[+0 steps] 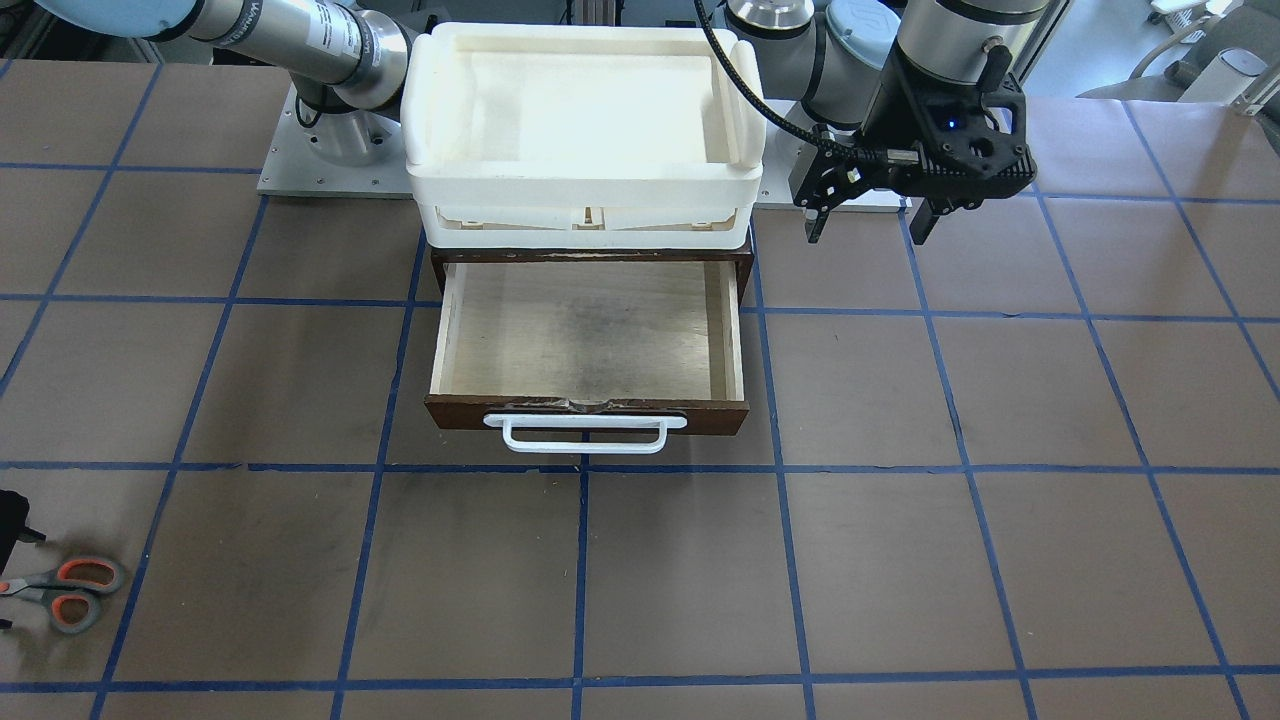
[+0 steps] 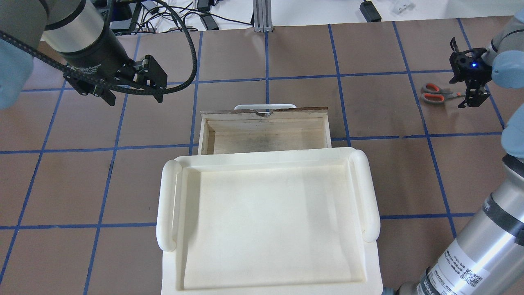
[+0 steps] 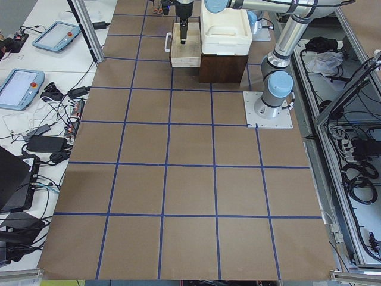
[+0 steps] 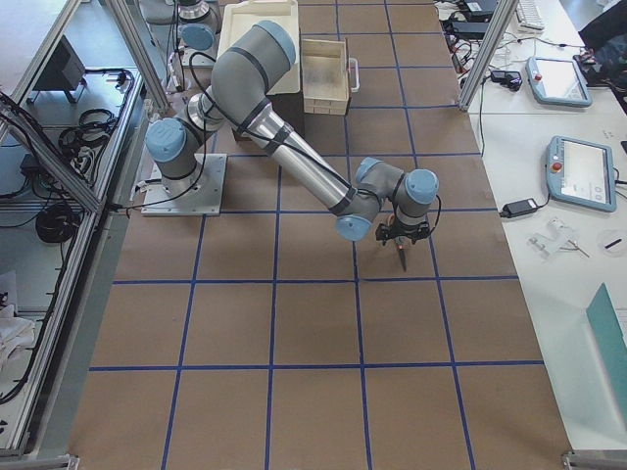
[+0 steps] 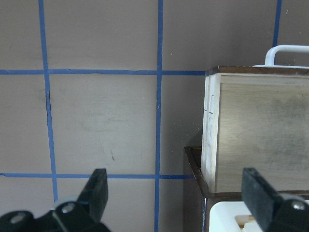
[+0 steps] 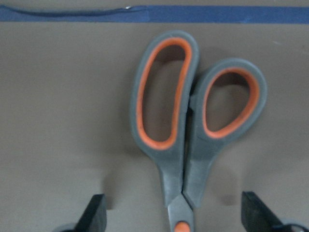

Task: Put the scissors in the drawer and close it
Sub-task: 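Lower the right gripper and close it on the scissors handles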

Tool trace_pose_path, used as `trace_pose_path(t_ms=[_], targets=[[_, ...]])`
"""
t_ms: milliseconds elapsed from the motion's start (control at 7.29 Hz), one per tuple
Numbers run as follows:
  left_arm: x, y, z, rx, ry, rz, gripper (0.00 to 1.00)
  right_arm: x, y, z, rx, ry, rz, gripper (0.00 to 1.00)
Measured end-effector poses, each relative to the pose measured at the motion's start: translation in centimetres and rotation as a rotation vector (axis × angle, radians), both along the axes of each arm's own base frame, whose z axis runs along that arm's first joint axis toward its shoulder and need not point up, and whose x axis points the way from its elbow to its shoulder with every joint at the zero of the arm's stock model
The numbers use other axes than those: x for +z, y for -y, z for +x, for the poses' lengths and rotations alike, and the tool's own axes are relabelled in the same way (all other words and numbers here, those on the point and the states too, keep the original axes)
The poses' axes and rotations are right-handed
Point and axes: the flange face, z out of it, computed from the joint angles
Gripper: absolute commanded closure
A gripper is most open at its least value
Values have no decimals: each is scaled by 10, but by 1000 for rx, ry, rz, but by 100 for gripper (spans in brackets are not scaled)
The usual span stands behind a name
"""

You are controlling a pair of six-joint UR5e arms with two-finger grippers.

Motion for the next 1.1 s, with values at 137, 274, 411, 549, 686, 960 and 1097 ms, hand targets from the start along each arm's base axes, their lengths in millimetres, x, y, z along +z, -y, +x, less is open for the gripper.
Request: trace_pose_path(t_ms=[137, 274, 411, 549, 686, 960, 1097], targets=[[0, 0, 0, 0, 0, -1, 0, -1, 0, 1, 4, 4, -1, 30], [1, 0, 0, 0, 0, -1, 0, -1, 1, 1, 9, 9, -4, 62], [1, 0, 0, 0, 0, -1, 0, -1, 1, 2, 27, 11, -6, 96], [1, -1, 0, 0, 0, -2, 0, 0, 1, 3, 54, 9, -9, 100], [1, -1, 0, 0, 0, -2, 0, 0, 2, 4, 75, 8, -11, 100], [1, -1, 0, 0, 0, -2, 0, 2, 3, 7, 98, 5, -13, 100], [1, -1, 0, 0, 0, -2, 0, 4, 3, 7, 99, 4, -16, 100]])
